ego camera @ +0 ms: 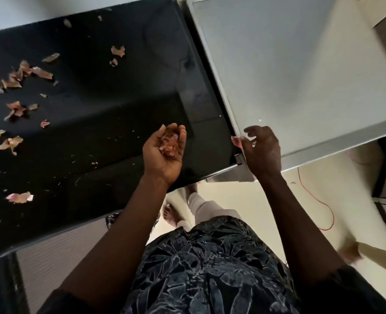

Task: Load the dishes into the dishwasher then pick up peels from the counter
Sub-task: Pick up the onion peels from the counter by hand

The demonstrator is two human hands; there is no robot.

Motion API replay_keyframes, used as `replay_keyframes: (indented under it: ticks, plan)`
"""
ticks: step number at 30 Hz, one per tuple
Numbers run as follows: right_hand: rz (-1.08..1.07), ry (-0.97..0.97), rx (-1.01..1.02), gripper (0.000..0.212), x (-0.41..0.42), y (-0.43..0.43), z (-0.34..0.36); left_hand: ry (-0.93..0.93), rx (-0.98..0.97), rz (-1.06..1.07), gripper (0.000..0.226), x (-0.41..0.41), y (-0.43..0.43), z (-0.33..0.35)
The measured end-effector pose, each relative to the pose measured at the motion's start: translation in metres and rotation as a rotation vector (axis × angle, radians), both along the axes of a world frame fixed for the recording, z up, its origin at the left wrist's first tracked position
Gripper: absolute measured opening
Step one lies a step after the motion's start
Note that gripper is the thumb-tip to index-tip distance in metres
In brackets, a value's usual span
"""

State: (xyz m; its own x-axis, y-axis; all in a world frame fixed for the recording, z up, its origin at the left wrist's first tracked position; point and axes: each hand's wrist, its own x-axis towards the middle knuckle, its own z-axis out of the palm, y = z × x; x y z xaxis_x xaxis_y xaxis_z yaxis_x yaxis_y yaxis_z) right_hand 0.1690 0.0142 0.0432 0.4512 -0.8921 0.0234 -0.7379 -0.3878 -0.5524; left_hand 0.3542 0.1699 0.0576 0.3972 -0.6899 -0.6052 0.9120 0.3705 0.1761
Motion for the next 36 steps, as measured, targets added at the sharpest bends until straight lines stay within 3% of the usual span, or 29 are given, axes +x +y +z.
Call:
replay_keyframes:
  ticks: [4, 10, 15, 18, 21, 27, 36]
  plan:
    - [0.070, 0.122, -0.016, 0.019, 0.000, 0.014, -0.004, -0.008, 0.021, -0.055, 0.025, -0.022, 0.008, 0.007]
    - [0.102, 0.157, -0.037, 0.011, 0.004, 0.012, -0.001, -0.078, 0.059, -0.050, 0.023, -0.031, 0.024, 0.013]
    - [0.087, -0.068, 0.028, 0.006, 0.012, 0.016, 0.015, -0.081, 0.086, -0.050, 0.024, -0.042, 0.019, 0.012]
    - [0.234, -0.252, 0.030, 0.007, 0.032, 0.027, 0.040, -0.057, 0.090, -0.048, 0.024, -0.055, 0.008, 0.013]
    - [0.401, -0.312, -0.008, 0.005, 0.049, 0.037, 0.061, -0.071, 0.099, -0.034, 0.028, -0.067, -0.003, 0.019]
    - [0.666, -0.256, -0.087, 0.009, 0.061, 0.047, 0.069, -0.208, 0.108, 0.016, 0.031, -0.073, -0.003, 0.040]
    - [0.952, -0.160, -0.084, 0.018, 0.086, 0.074, 0.056, -0.177, 0.182, 0.175, 0.033, -0.053, 0.034, 0.039]
